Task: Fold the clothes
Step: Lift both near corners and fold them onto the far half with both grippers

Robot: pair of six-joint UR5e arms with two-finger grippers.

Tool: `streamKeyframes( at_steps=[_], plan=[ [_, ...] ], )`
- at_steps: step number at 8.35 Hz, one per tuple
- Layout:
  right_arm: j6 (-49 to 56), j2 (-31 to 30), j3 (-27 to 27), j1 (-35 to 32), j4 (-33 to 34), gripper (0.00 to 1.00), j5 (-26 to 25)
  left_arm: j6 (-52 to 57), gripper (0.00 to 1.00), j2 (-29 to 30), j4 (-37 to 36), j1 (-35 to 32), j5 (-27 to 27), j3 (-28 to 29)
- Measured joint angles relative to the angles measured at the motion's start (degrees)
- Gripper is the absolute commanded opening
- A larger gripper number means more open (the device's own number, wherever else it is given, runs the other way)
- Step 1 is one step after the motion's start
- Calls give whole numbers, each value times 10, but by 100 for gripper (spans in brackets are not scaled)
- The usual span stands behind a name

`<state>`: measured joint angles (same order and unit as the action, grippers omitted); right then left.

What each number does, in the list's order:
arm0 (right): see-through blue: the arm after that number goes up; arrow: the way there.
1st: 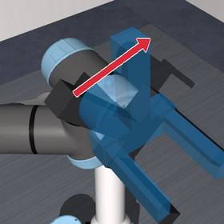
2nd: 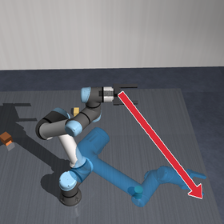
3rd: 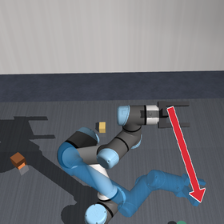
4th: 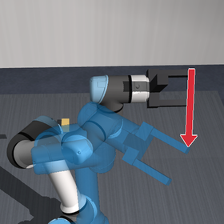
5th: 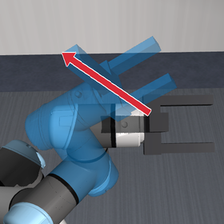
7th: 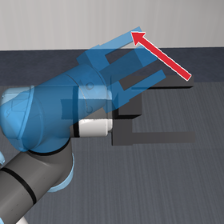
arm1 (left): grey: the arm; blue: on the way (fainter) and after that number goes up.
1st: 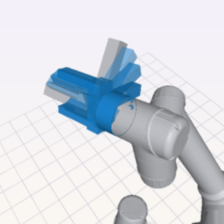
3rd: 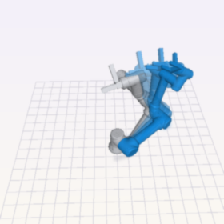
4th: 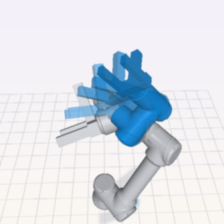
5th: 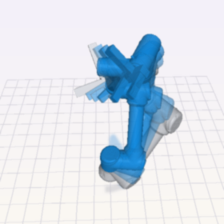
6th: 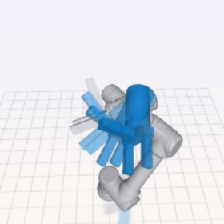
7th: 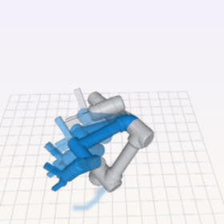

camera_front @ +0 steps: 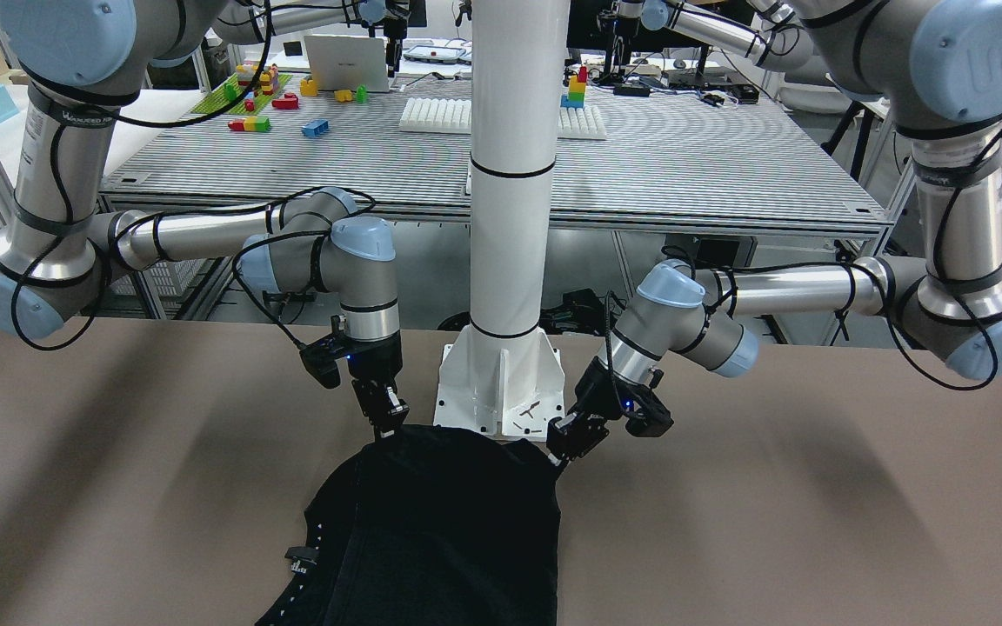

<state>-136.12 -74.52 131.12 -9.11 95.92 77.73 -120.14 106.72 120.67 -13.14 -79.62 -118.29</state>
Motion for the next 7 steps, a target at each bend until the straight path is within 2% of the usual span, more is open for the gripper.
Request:
streamKeyframes(
  at_steps=[1,3,5,7],
  plan=[
    [31,8,-1,-41,-1,0,30,1,0,42,-40,-47,-32,13],
    [85,30,-25,-124,-5,0,91,13,0,131,-90,-135,-97,81],
    [133,67,-95,-188,-37,0,114,39,0,193,-94,-200,-146,174],
    [186,83,-163,-245,-91,0,143,51,0,230,-61,-235,-164,256]
  ],
)
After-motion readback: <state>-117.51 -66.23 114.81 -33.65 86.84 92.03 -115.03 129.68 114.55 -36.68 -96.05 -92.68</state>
